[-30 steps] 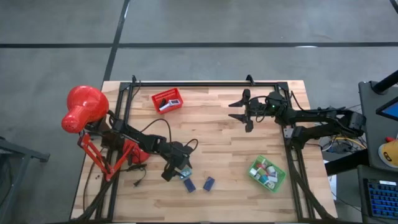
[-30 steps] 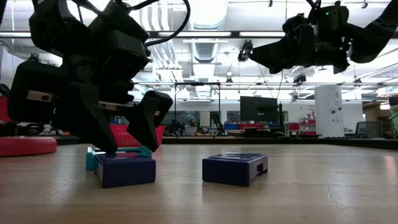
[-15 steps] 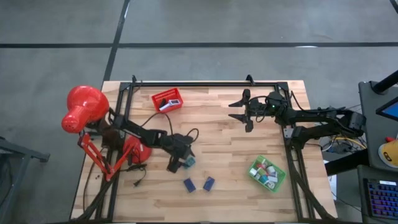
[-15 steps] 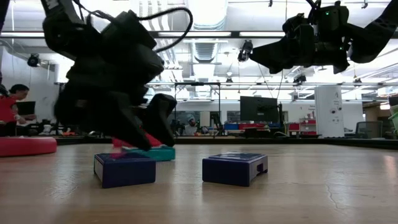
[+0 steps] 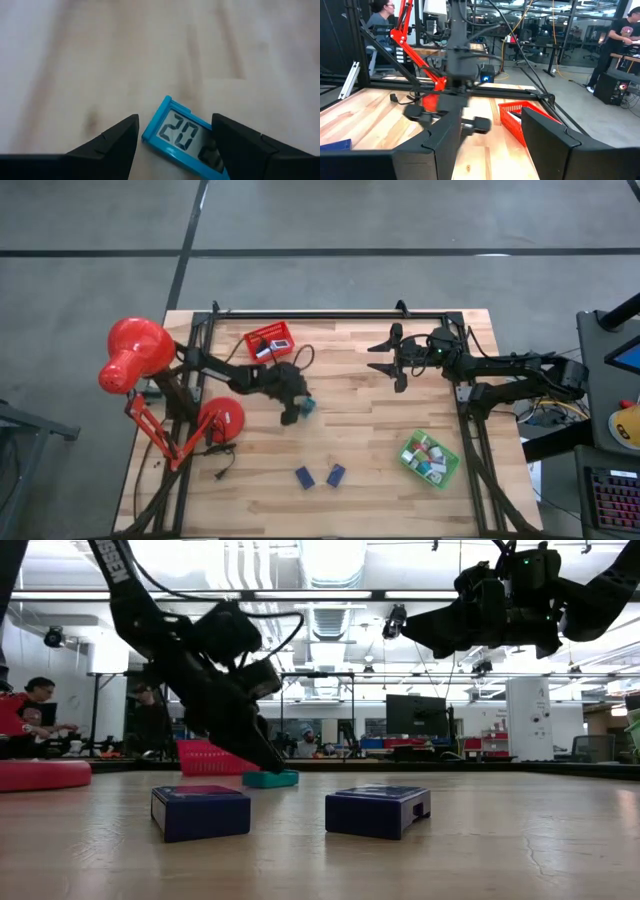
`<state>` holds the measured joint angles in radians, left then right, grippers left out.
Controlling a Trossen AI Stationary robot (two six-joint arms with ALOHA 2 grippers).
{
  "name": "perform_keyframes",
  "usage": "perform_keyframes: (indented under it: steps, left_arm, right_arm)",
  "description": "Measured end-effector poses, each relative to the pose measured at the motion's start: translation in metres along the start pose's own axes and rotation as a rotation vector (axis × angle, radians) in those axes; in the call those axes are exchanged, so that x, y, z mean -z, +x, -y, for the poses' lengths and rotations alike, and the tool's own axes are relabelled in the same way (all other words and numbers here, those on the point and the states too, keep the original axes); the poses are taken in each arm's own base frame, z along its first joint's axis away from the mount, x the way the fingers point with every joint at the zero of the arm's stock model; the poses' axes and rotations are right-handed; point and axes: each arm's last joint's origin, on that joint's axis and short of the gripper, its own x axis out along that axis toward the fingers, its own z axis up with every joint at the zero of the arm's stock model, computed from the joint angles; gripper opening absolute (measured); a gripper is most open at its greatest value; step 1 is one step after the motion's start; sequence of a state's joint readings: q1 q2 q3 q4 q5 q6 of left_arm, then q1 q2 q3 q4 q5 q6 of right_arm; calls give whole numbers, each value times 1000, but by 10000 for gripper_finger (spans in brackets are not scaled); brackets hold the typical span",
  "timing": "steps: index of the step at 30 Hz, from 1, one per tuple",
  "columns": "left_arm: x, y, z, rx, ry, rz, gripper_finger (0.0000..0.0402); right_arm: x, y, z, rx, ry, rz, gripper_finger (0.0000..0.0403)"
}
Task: Pick & Place Office items
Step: Put the light blue digital clock into the red bin
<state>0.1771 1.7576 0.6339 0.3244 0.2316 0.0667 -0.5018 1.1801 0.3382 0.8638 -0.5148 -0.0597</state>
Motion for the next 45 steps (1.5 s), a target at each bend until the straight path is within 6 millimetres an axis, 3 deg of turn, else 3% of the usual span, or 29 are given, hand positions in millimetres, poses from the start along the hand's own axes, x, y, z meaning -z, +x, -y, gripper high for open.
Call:
perform_keyframes:
  steps: [10,14,22,27,35,41,45]
  left_arm:
    - [8,-17,-59,-173,-371,35,255]
    - [12,-22,-71,-201,-422,43,255]
    - [8,-24,-73,-207,-406,50,255]
    - [-12,-34,-70,-201,-421,111,255]
    - [-39,-60,-65,-295,-749,51,255]
    - [-53,-67,-54,-492,-1065,2,255]
    - [-60,-67,-46,-521,-1093,1,255]
  right_arm:
    - [0,0,0,0,0,0,203]
    - [0,0,0,0,0,0,203]
    - [0,0,0,0,0,0,203]
    - [0,0,0,0,0,0,203]
    - [0,0,0,0,0,0,203]
    - [0,0,0,0,0,0,203]
    - [0,0,0,0,0,0,203]
